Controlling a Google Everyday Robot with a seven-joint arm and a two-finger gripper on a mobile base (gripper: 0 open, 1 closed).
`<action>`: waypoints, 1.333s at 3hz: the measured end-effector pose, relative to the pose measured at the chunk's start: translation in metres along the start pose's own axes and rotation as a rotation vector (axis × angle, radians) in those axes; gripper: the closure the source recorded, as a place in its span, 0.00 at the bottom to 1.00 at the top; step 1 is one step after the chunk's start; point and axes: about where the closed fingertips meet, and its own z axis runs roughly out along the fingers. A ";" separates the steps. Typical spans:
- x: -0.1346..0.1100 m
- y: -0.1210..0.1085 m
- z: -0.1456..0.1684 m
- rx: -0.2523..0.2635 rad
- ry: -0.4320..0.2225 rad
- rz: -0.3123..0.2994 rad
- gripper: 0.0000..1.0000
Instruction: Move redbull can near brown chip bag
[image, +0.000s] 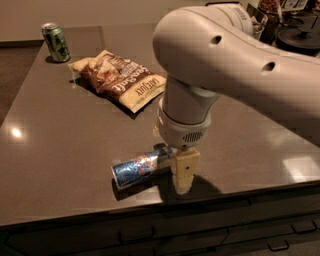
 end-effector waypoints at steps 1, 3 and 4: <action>-0.003 -0.003 0.001 -0.023 0.000 0.017 0.40; 0.014 -0.030 -0.016 -0.029 -0.026 0.143 0.87; 0.032 -0.061 -0.022 -0.009 -0.020 0.215 1.00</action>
Offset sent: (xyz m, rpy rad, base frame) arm 0.0210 -0.0033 0.0106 0.0266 0.0948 -0.1310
